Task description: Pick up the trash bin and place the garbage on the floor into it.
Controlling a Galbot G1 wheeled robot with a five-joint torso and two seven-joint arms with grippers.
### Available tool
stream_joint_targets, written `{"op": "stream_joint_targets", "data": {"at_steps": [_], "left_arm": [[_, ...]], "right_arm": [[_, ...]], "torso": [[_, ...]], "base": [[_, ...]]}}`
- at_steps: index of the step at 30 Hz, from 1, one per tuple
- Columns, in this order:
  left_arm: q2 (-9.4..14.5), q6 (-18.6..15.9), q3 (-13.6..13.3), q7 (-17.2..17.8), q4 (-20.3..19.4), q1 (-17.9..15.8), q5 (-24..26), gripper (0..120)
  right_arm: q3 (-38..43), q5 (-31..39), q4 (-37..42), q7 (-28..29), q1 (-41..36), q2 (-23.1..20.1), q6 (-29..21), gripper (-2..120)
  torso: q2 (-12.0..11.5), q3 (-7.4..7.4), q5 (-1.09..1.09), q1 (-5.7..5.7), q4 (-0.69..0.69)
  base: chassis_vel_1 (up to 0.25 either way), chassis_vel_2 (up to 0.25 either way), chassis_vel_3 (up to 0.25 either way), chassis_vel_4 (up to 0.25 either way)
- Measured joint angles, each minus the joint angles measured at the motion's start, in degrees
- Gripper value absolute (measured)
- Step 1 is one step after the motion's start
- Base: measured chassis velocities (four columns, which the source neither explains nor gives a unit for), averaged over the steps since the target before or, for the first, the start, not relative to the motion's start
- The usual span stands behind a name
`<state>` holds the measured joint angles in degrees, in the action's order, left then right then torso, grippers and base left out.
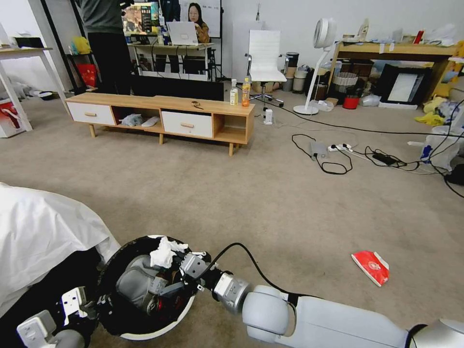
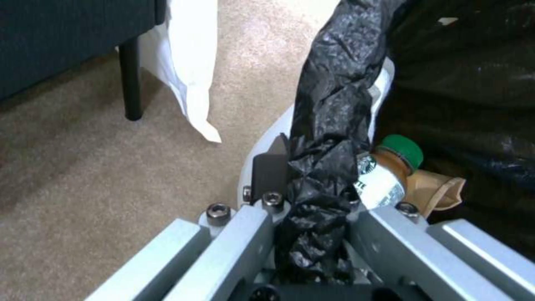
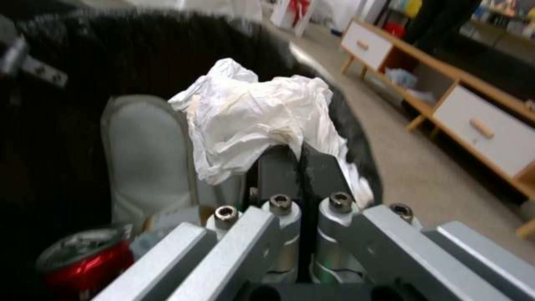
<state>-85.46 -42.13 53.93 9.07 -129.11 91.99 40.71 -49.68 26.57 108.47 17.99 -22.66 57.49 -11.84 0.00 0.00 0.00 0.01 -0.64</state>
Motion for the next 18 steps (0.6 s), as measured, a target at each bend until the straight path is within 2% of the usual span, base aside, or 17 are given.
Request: {"op": "stream_joint_targets", "data": {"at_steps": [4,18], "left_arm": [[-0.16,0.0,-0.2,-0.01,0.03,-0.02,-0.07,1],[-0.4,0.0,-0.19,-0.12,0.04,0.01,-0.15,1]], "right_arm": [[-0.57,1.37,0.08,0.98,-0.42,0.12,-1.87,0],[-1.42,1.81,-1.21,1.42,0.29,2.03,-2.16,0]], "torso": [[0.0,0.0,0.0,0.0,0.0],[0.0,0.0,0.0,0.0,0.01]], "base": [[0.0,0.0,0.0,0.0],[0.0,0.0,0.0,0.0]]}}
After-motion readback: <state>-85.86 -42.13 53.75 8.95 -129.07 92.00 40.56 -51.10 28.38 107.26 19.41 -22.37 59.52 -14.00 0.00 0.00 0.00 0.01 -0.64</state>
